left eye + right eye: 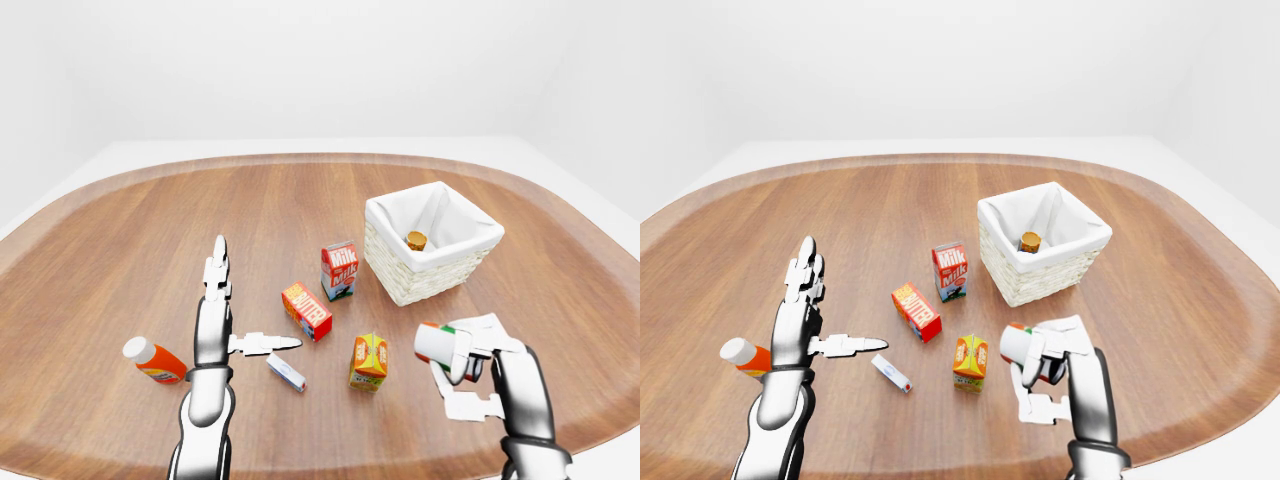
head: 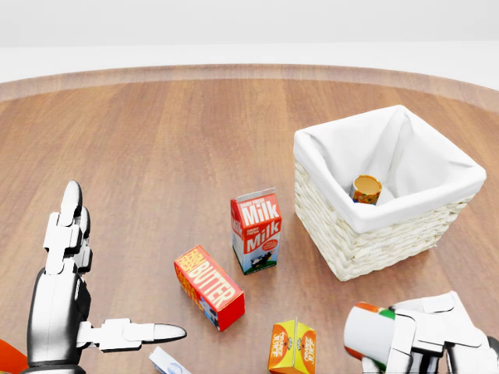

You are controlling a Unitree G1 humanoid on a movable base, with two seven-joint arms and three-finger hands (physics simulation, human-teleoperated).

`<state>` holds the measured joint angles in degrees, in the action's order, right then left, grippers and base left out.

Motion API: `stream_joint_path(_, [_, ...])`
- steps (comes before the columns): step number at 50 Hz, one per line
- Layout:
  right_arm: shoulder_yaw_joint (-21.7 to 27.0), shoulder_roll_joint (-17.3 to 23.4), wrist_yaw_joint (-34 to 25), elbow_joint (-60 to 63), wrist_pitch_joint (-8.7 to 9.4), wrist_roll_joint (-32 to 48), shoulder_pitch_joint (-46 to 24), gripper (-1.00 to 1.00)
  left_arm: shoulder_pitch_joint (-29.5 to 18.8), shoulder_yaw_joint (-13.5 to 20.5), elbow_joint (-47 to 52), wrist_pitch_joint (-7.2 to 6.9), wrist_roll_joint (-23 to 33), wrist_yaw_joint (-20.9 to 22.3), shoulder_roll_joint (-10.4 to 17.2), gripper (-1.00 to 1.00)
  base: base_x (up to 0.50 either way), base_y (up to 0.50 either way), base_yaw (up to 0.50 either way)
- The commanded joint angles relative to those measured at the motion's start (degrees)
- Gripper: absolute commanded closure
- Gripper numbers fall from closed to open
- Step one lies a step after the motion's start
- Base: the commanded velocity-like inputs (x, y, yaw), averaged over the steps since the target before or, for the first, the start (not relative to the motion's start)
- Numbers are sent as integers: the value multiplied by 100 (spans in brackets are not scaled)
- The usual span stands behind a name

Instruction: Pick up the alphabet soup and the tomato sauce, and put them in the basket.

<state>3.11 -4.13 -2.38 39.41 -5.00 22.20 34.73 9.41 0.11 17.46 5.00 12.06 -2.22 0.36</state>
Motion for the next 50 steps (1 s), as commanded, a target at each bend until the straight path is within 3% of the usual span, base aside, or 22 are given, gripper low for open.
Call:
stream_joint_path(1, [-28,-47,-94,629,0,-238,-197,100,6,11,11,0,-30,-4,-2,-100,0,0,0])
stream_joint_path(28, [-532,251,96,1446,0,341,-1510,100,5,10,10,0,-34,-1,-2,-100,0,0,0])
stream_joint_path(50, [-350,478,358,32,0,1091,-3218,100,6,11,11,0,-32,-5,-3,-100,0,0,0])
